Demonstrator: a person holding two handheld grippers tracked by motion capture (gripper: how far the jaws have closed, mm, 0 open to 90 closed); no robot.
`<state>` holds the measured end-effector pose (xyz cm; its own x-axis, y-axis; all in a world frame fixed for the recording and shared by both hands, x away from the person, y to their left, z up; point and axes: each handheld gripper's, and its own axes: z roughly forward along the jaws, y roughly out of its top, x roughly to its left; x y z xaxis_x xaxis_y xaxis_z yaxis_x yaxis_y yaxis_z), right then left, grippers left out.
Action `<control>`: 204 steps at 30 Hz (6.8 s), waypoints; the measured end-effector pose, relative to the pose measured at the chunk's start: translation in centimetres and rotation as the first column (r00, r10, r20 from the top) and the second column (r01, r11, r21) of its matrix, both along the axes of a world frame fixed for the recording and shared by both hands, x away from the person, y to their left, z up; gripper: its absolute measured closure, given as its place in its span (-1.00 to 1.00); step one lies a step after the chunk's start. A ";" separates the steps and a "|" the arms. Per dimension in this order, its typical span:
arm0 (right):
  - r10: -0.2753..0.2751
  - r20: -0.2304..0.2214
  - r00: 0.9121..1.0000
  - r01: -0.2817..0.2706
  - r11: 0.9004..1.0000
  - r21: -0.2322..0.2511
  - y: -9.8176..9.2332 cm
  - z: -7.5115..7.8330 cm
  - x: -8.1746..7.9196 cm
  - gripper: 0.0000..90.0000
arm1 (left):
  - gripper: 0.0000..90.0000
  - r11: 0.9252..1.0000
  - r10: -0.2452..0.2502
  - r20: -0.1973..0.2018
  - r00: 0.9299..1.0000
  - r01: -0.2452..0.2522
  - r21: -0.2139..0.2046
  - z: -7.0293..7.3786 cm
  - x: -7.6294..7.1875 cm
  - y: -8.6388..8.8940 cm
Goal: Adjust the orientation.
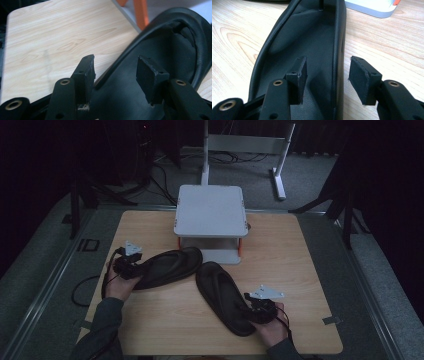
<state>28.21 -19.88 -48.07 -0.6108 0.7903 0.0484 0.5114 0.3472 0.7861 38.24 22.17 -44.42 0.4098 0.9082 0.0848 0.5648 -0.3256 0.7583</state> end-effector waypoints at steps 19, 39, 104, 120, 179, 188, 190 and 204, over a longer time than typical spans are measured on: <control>0.003 -0.014 1.000 -0.003 1.000 -0.001 -0.3 -0.2 0.2 0.07 | 0.77 0.990 -0.110 -0.051 0.993 0.114 0.078 -0.7 0.3 -1.7; 0.025 -0.062 0.998 -0.025 1.000 0.002 -0.9 -0.7 -1.2 0.03 | 0.90 0.994 -0.034 -0.046 0.998 0.028 -0.108 0.8 -7.8 1.1; -0.105 0.105 0.989 0.088 0.983 0.162 -2.7 4.4 -1.0 0.09 | 0.89 0.939 -0.202 -0.026 0.979 0.186 -0.289 4.3 -7.7 -16.4; -0.160 0.018 0.987 0.151 0.960 0.236 -2.6 4.8 2.3 -0.09 | 0.88 0.945 -0.175 -0.030 0.984 0.160 -0.286 2.5 -8.3 -20.8; -0.026 -0.073 0.997 0.033 0.995 0.092 4.0 0.7 5.8 0.50 | 0.61 0.983 -0.056 -0.098 0.994 0.038 -0.182 -1.7 -7.5 -11.0; -0.037 -0.091 0.995 0.043 0.997 0.067 4.9 0.3 5.8 0.50 | 0.62 0.987 -0.028 -0.077 0.997 0.015 -0.158 -1.5 -8.1 -10.4; -0.046 -0.097 0.994 0.052 0.997 0.064 5.0 0.3 5.9 0.50 | 0.62 0.987 -0.020 -0.080 0.997 0.007 -0.160 -1.6 -8.1 -10.1; -0.031 -0.106 0.994 0.039 0.996 0.081 5.6 0.3 5.9 0.16 | 0.32 0.972 0.009 -0.054 0.998 -0.022 -0.235 -1.1 -8.3 -9.2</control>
<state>34.09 -14.26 -47.78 -0.5709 0.8018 0.1767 0.6033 0.2637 0.7526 29.97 12.94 -45.48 0.3938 0.9063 -0.1532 0.6094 -0.1327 0.7817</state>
